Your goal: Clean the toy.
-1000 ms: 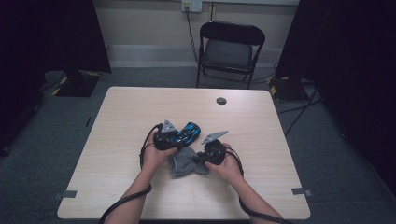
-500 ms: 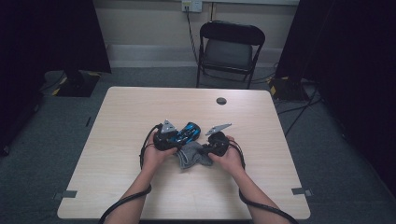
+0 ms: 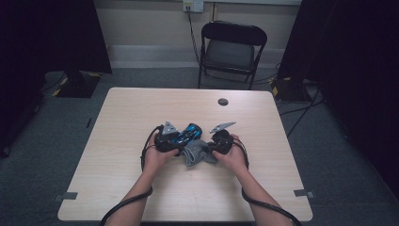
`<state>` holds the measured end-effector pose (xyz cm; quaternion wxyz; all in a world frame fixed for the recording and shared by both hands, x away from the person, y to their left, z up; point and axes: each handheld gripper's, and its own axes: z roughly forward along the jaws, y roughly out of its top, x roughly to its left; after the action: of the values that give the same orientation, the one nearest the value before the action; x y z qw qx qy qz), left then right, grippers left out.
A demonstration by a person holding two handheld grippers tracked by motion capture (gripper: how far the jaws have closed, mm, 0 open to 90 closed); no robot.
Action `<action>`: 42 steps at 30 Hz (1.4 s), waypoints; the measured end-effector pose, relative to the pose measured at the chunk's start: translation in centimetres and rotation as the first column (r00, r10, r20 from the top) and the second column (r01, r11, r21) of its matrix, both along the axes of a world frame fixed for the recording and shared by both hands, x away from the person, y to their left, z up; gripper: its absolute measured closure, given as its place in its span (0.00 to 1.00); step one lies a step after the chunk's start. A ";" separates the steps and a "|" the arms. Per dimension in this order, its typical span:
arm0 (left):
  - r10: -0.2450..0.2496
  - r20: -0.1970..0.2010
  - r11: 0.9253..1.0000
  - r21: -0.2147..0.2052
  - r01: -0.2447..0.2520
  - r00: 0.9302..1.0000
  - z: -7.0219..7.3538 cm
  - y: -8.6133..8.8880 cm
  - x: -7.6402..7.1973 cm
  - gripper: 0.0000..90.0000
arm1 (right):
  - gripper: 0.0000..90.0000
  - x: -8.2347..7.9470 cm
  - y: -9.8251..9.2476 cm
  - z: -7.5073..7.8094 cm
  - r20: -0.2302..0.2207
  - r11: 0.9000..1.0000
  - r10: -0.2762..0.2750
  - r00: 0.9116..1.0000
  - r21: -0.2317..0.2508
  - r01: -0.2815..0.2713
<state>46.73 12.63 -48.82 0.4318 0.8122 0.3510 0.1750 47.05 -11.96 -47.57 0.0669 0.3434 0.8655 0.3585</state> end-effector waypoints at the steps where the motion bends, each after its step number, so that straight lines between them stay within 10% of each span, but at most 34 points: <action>1: 0.000 0.000 1.000 0.000 0.000 1.000 0.0 0.0 0.0 0.49 | 0.86 0.1 0.0 0.0 0.001 1.000 -0.004 1.000 -0.001 0.004; 42: 0.001 -0.002 1.000 0.002 -0.001 1.000 0.0 0.0 0.0 0.49 | 0.86 2.8 -4.1 0.7 0.031 0.982 -0.183 0.983 -0.035 0.184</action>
<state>46.72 12.61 -48.78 0.4305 0.8128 0.3516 0.1746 49.82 -16.05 -46.86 0.1180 0.4152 0.8358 0.3393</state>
